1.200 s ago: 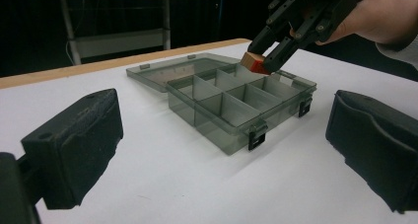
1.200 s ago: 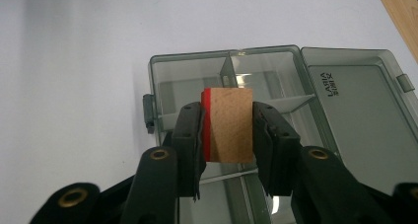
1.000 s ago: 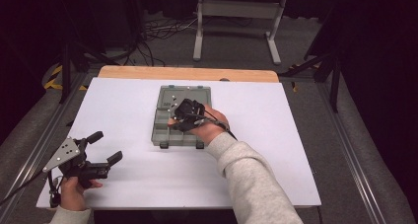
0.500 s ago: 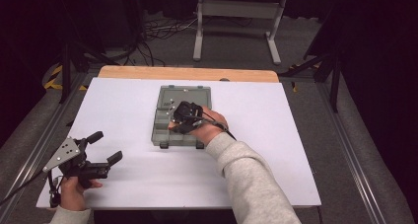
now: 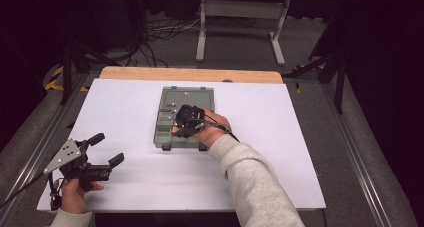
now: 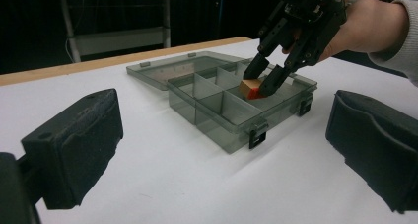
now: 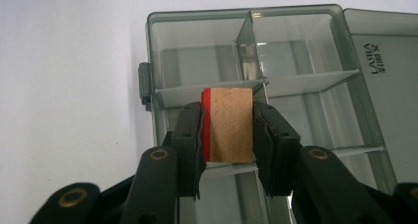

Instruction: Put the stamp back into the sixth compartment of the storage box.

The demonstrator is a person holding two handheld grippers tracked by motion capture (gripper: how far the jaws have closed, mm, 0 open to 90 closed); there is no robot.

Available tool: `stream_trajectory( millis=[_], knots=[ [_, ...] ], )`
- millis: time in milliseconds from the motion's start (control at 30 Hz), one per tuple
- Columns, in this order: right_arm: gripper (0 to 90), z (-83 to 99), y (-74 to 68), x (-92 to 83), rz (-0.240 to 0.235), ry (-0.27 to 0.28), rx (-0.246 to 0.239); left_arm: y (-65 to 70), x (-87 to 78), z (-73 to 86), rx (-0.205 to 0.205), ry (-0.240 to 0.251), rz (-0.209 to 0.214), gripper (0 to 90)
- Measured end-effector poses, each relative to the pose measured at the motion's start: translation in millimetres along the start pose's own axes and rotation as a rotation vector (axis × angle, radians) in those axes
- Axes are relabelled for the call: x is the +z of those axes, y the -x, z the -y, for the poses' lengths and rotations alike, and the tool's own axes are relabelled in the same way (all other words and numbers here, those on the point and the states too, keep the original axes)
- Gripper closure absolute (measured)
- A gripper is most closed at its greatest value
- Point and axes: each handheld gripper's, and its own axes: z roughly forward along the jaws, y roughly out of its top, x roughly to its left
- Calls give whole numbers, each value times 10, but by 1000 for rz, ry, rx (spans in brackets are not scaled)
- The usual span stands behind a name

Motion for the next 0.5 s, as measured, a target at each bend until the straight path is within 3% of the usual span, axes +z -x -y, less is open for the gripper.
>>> stream_trajectory(
  millis=[500],
  knots=[
    [658,14,0,65,-31,-22,14,0,0,-1,1,-5,-1,19]
  ],
)
